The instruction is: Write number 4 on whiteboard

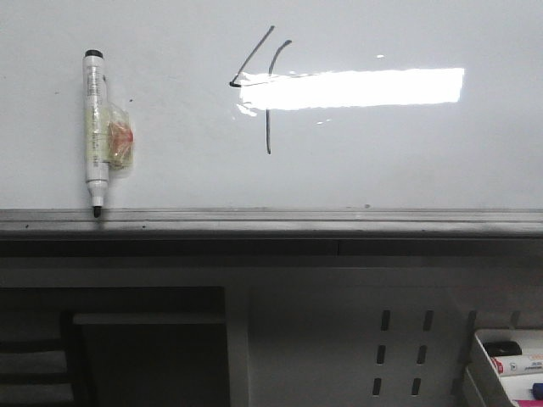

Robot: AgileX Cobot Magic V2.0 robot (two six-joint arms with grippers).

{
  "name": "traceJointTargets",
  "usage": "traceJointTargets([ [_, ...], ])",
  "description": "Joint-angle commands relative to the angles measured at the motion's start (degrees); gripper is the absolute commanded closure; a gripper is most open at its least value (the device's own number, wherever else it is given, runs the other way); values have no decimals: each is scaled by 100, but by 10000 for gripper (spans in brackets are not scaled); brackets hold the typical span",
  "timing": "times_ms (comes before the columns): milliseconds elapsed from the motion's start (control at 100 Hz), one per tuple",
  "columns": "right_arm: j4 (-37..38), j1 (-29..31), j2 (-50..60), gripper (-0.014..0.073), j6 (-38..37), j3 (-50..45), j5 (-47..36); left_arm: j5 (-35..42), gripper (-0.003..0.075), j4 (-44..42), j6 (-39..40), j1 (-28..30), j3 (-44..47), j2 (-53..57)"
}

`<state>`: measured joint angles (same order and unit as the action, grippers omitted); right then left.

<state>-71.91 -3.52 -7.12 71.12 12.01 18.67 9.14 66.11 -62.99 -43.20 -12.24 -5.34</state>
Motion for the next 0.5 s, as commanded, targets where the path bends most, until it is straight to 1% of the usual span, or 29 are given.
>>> traceJointTargets([
  [0,-171,29,-49,661,62,120,-323,144,741,-15,6,16,-161,-49],
  [490,-181,29,-49,661,62,120,-398,144,741,-15,6,16,-161,-49],
])
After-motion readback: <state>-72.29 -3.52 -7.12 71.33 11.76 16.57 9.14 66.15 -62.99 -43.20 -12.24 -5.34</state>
